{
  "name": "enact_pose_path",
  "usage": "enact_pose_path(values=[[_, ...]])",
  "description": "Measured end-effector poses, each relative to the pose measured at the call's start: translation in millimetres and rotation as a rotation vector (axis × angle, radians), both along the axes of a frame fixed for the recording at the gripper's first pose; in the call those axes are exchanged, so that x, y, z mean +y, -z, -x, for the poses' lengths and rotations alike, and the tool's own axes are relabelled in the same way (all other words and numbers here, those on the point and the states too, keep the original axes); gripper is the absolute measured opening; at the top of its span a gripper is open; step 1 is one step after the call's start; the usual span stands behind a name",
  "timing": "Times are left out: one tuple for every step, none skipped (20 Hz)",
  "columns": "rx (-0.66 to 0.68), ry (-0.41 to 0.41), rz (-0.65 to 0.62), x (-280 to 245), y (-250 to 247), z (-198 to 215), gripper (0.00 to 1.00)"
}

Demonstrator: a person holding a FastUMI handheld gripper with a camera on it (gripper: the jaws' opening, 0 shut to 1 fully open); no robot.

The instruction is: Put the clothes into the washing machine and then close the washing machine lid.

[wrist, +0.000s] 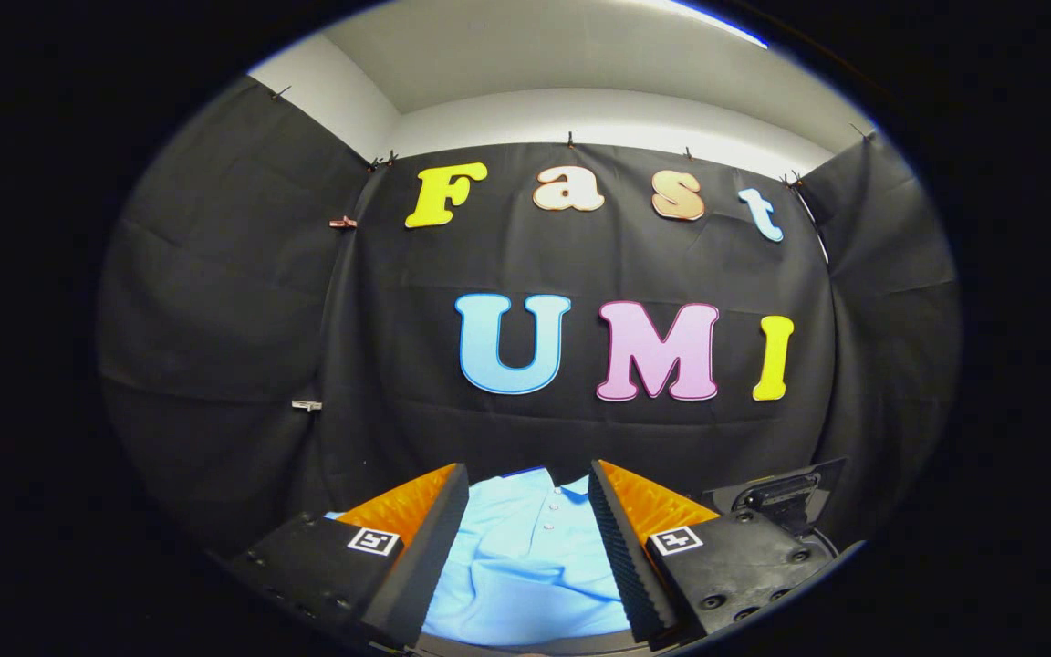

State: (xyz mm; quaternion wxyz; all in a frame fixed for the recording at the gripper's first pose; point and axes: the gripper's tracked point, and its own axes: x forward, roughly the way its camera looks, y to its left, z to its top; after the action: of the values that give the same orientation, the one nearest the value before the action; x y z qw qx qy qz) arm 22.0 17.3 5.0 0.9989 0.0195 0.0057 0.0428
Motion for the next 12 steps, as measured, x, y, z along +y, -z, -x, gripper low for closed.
enact_pose_path(values=[[-0.002, 0.000, 0.008, -1, -1, -3, 0.84], [-0.001, -0.002, 0.013, -2, -3, -6, 0.84], [0.001, -0.001, 0.011, -4, -3, -10, 0.84], [0.005, 0.004, 0.007, -6, -4, -15, 0.84], [0.019, 0.009, 0.003, -8, -1, -21, 0.84], [0.044, 0.016, -0.002, -10, 4, -27, 0.84], [0.087, 0.011, -0.011, -8, 15, -32, 0.84], [0.142, 0.004, -0.020, -5, 28, -36, 0.84], [0.191, 0.016, -0.010, -9, 39, -41, 0.84], [0.232, 0.043, 0.002, -16, 49, -47, 0.84], [0.272, 0.061, 0.009, -20, 57, -54, 0.84], [0.318, 0.070, 0.009, -22, 68, -61, 0.84]])
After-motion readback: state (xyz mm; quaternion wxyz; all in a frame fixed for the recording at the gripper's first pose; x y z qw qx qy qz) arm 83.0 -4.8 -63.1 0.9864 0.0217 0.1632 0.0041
